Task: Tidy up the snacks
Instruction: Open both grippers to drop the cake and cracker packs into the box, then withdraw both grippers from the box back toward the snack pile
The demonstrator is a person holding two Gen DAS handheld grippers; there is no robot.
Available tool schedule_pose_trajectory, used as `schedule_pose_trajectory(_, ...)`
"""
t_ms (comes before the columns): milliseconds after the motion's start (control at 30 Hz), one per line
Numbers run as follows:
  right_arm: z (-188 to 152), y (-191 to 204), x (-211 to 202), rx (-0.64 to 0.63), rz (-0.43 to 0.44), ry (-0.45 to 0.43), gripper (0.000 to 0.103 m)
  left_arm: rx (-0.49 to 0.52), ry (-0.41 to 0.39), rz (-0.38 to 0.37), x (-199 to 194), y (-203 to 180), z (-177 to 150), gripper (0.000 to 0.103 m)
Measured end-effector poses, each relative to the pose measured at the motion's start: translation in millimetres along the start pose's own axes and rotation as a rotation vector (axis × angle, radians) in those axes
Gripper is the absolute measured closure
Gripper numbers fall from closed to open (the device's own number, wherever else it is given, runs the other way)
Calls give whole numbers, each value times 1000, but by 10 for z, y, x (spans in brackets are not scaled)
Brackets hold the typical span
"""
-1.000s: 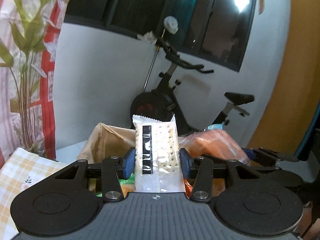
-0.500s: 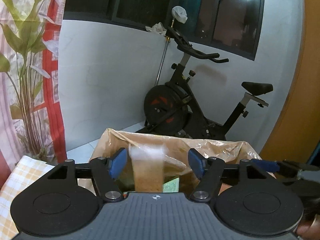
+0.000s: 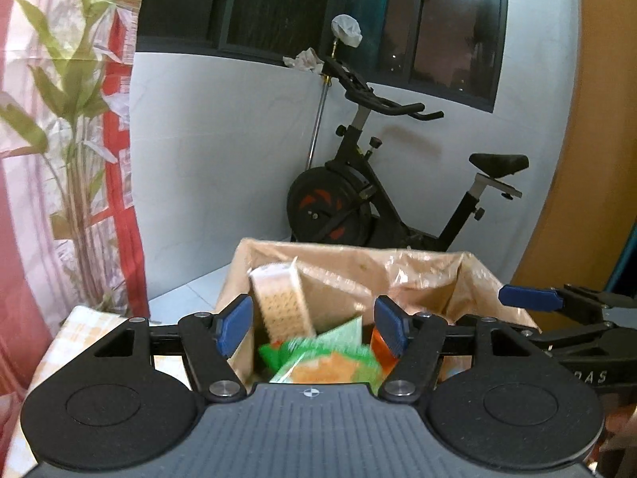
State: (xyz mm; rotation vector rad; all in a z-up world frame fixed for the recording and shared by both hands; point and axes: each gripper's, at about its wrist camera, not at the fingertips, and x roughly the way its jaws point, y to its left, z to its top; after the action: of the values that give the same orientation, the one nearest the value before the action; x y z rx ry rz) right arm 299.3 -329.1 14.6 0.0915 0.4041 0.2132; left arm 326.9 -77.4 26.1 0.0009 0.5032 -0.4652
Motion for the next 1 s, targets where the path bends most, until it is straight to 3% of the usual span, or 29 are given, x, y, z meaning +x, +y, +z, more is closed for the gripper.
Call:
schedule_pose_trajectory(500,-704,540,-419,67,151,-11,15,-48,93,63,-787,549,-988,33)
schedule_pose_trajectory(1000,-1781,996,-132,-76,225,331,16,-159,173,130,-746,591,-1768,33)
